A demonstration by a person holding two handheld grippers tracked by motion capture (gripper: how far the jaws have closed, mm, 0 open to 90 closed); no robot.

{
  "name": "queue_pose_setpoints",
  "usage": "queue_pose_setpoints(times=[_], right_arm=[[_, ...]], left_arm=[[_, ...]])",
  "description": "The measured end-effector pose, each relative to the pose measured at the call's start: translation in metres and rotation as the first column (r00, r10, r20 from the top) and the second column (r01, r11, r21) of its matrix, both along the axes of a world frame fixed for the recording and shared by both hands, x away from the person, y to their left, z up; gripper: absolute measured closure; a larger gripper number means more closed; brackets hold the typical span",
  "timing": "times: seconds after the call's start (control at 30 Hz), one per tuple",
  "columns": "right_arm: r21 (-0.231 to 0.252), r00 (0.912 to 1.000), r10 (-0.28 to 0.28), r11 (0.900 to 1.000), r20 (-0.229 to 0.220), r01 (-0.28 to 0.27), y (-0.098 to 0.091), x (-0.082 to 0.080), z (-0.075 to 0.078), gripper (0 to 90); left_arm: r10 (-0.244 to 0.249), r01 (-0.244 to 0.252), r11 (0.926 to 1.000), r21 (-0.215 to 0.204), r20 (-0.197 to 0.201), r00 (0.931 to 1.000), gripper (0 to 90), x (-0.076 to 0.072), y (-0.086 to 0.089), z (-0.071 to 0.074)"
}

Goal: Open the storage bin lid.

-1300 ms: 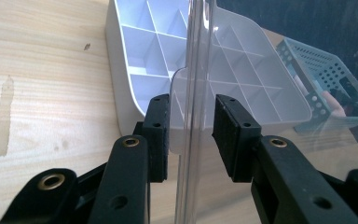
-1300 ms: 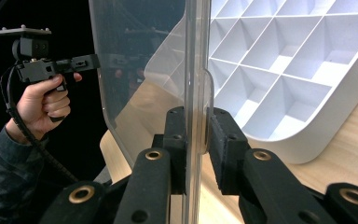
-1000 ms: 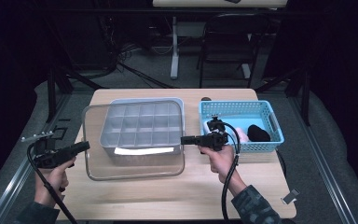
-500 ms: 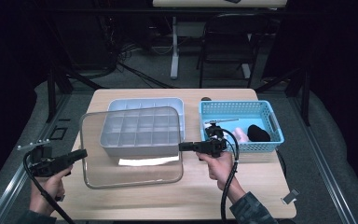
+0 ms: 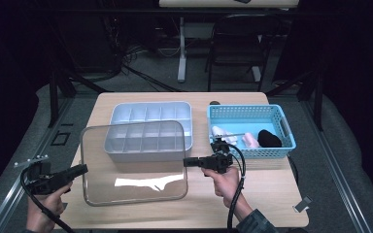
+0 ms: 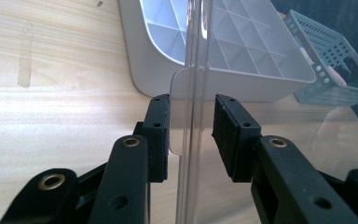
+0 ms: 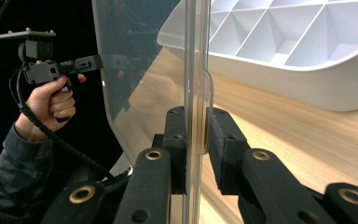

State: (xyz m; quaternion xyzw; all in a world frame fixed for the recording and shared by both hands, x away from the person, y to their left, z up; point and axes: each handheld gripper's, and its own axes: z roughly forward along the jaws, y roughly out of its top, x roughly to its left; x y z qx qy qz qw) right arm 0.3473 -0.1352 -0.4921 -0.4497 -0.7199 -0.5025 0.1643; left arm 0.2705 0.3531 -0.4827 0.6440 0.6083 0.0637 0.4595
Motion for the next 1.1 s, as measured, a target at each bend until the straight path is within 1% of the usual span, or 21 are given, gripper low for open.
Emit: queue_pose_setpoints(times=[0.07,0.13,0.2,0.27,0.37,0.43,0.57,0.6,0.67,0.7,0.73,0.77,0.87,0.9,0.93,1.0,1.03,1.07,1.1], right_arm=[[-0.001,1.0,0.003,1.0,0.0,-0.003,0.001,0.0,0.0,78.2],[-0.001,0.9999,0.01,0.9999,0.002,-0.01,0.002,-0.002,0.0,78.3],[-0.002,0.9999,0.013,0.9999,0.005,-0.013,0.003,-0.002,-0.001,78.3],[-0.004,0.9999,0.015,0.9999,0.002,-0.015,0.004,-0.003,-0.002,78.2],[-0.011,0.9999,0.013,0.9999,-0.002,-0.013,0.005,-0.005,-0.005,78.2],[-0.005,0.9999,0.014,0.9999,-0.009,-0.014,0.006,-0.008,-0.009,78.2],[-0.003,0.9997,0.017,0.9999,-0.02,-0.017,0.008,-0.011,-0.013,78.2],[-0.006,0.9997,0.016,0.9999,-0.02,-0.016,0.009,-0.011,-0.014,78.2],[-0.004,0.9995,0.016,0.9999,-0.026,-0.016,0.009,-0.012,-0.016,78.2],[-0.003,0.9994,0.019,0.9998,-0.03,-0.019,0.01,-0.013,-0.018,78.1],[-0.007,0.9993,0.022,0.9997,-0.029,-0.022,0.012,-0.014,-0.02,78.2],[-0.01,0.999,0.028,0.9995,-0.035,-0.029,0.014,-0.015,-0.022,78.2],[-0.008,0.9983,0.033,0.9994,-0.047,-0.033,0.016,-0.016,-0.026,78.2],[-0.008,0.9979,0.032,0.9994,-0.057,-0.033,0.018,-0.017,-0.03,78.2],[-0.008,0.9979,0.032,0.9994,-0.057,-0.033,0.018,-0.017,-0.03,78.2],[-0.007,0.9969,0.044,0.999,-0.065,-0.044,0.022,-0.019,-0.034,78.2],[-0.007,0.9969,0.044,0.999,-0.065,-0.044,0.022,-0.019,-0.034,78.2],[-0.01,0.9964,0.047,0.9988,-0.07,-0.047,0.024,-0.02,-0.035,78.3],[-0.01,0.9964,0.047,0.9988,-0.07,-0.047,0.024,-0.02,-0.035,78.3]], left_arm=[[0.0,0.0,1.0,-0.005,0.002,1.0,67.1,-0.002,0.002,-0.002],[-0.011,0.011,0.9999,-0.009,0.0,0.9999,67.2,-0.005,0.004,-0.003],[-0.003,0.003,0.9999,-0.015,0.001,1.0,67.2,-0.007,0.005,-0.005],[-0.009,0.009,0.9999,-0.011,0.0,1.0,67.3,-0.008,0.005,-0.005],[-0.016,0.016,0.9997,-0.017,-0.006,0.9999,67.4,-0.011,0.007,-0.008],[-0.023,0.023,0.9997,-0.012,-0.014,0.9996,67.6,-0.014,0.009,-0.009],[-0.024,0.024,0.9996,-0.011,-0.015,0.9996,67.5,-0.017,0.011,-0.01],[-0.044,0.044,0.9989,-0.016,-0.005,0.999,67.5,-0.019,0.014,-0.012],[-0.051,0.051,0.9987,-0.009,-0.017,0.9985,67.5,-0.021,0.015,-0.012],[-0.047,0.047,0.9989,-0.001,-0.018,0.9987,67.5,-0.022,0.016,-0.014],[-0.047,0.047,0.9989,-0.001,-0.018,0.9987,67.5,-0.022,0.016,-0.014],[-0.049,0.049,0.9988,0.002,-0.032,0.9983,67.5,-0.024,0.019,-0.016],[-0.044,0.044,0.999,-0.006,-0.039,0.9983,67.6,-0.026,0.021,-0.018],[-0.042,0.042,0.9991,-0.007,-0.049,0.9979,67.5,-0.026,0.022,-0.019],[-0.037,0.037,0.9993,-0.002,-0.055,0.9978,67.5,-0.027,0.023,-0.02],[-0.044,0.045,0.999,0.0,-0.074,0.9963,67.6,-0.027,0.027,-0.024],[-0.044,0.045,0.999,0.0,-0.074,0.9963,67.6,-0.027,0.027,-0.024],[-0.042,0.043,0.9991,0.003,-0.091,0.995,67.6,-0.027,0.028,-0.026],[-0.042,0.043,0.9991,0.003,-0.091,0.995,67.6,-0.027,0.028,-0.026]])
